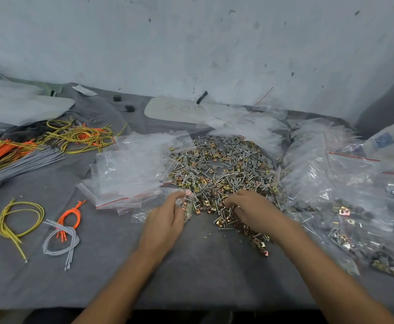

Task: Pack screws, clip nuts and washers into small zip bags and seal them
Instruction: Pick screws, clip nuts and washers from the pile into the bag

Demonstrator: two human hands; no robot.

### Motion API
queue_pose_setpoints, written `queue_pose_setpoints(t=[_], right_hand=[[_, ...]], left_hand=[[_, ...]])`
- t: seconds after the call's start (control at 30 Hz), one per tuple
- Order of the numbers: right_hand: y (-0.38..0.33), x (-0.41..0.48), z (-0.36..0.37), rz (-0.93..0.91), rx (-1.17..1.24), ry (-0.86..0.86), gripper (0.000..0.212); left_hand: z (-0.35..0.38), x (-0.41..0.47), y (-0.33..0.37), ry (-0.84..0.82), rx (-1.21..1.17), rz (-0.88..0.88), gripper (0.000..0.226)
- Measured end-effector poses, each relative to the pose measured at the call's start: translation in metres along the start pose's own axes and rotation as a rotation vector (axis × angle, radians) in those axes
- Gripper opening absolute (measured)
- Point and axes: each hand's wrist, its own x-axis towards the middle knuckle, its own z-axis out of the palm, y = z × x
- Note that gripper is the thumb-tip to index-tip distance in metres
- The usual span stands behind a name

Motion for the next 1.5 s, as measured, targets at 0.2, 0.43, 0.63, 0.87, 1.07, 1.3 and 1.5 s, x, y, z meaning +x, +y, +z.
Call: queue_pose_setpoints(t=[0.2, 0.43, 0.63, 0.87, 1.07, 1.3, 1.5], right_hand=[[0.011, -0.007, 0.001, -0.097, -0.062, 0.026, 0.009], [-0.009, -0.017, -0.005, -0.002, 0.238, 0.258, 0.005], [-0.07, -0.007, -0.002, -0.054, 0.483, 0.292, 0.005], [-0.097, 0.013, 0.012, -0.071, 0.325, 0.319, 0.007], [-0.111, 0.018, 0.021, -0.143, 0.321, 0.295, 0.023], [-0.099, 0.013, 0.019, -0.033, 0.508, 0.328, 0.007], [-0.056, 0.003, -0.002, 0.043, 0.488, 0.354, 0.015]], left_hand=[[0.001, 0.0, 0.0, 0.007, 0.002, 0.011, 0.036], [0.002, 0.0, -0.002, 0.003, 0.012, 0.02, 0.034], [0.001, 0.0, -0.001, -0.003, 0.014, 0.007, 0.038], [0.002, -0.001, -0.002, 0.004, 0.009, 0.025, 0.043], [0.001, -0.001, -0.002, 0.0, -0.004, 0.044, 0.039], [0.002, 0.001, -0.003, 0.0, -0.001, 0.026, 0.039], [0.004, 0.001, -0.004, 0.025, 0.006, 0.014, 0.039]])
